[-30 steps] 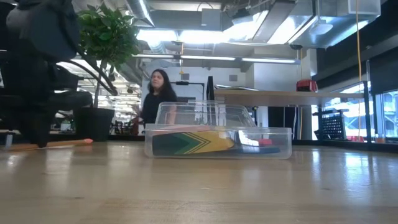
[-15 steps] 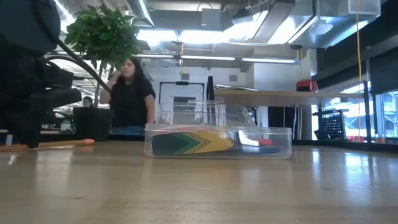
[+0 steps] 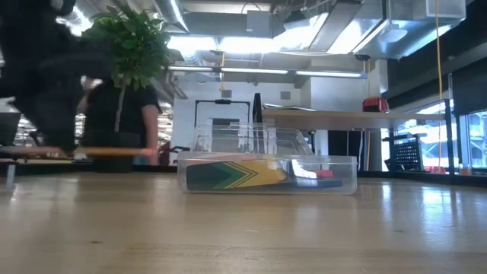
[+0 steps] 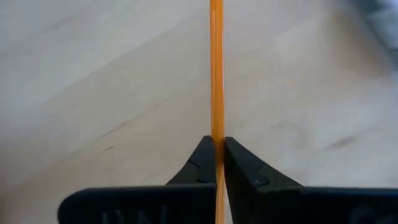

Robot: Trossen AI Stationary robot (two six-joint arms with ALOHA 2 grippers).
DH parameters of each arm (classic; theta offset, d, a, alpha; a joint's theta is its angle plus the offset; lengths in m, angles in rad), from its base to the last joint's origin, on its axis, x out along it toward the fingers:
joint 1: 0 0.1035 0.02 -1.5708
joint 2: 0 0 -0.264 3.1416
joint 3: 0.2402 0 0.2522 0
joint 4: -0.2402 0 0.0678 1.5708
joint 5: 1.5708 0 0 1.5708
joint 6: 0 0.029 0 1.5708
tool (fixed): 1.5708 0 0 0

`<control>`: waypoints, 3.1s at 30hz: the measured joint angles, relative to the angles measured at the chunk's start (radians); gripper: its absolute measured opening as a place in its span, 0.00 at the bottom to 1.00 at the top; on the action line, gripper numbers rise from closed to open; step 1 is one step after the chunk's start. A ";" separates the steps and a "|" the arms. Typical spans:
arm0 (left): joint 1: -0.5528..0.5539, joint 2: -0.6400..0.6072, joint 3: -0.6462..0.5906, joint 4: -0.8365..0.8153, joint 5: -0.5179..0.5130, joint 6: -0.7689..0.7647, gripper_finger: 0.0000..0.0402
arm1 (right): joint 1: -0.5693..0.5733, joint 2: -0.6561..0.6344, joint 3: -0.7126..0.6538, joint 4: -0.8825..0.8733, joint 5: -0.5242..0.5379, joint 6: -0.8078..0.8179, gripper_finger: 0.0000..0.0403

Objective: Pack school essentials
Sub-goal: Put the orange pencil with the orange eraser into the transparent supply box

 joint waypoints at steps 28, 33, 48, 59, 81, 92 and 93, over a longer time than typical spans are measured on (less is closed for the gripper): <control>0.164 0.000 0.292 0.119 0.035 0.929 0.00 | 0.000 -0.001 0.000 -0.056 0.201 0.079 0.17; 0.250 0.010 0.292 0.211 0.079 1.121 0.00 | 0.000 -0.001 0.000 -0.055 0.201 0.076 0.17; 0.375 0.145 0.293 0.473 0.137 1.411 0.00 | 0.000 -0.001 0.000 -0.061 0.194 0.076 0.17; 0.383 0.261 0.292 0.495 0.155 1.442 0.00 | 0.000 -0.001 0.000 -0.060 0.182 0.076 0.17; 0.409 0.335 0.293 0.523 0.129 1.450 0.09 | 0.000 -0.001 0.000 -0.059 0.182 0.075 0.17; 0.414 0.334 0.293 0.523 0.129 1.447 0.17 | 0.000 -0.001 0.000 -0.059 0.182 0.075 0.17; 0.414 0.334 0.293 0.523 0.129 1.447 0.17 | 0.000 -0.001 0.000 -0.059 0.182 0.076 0.17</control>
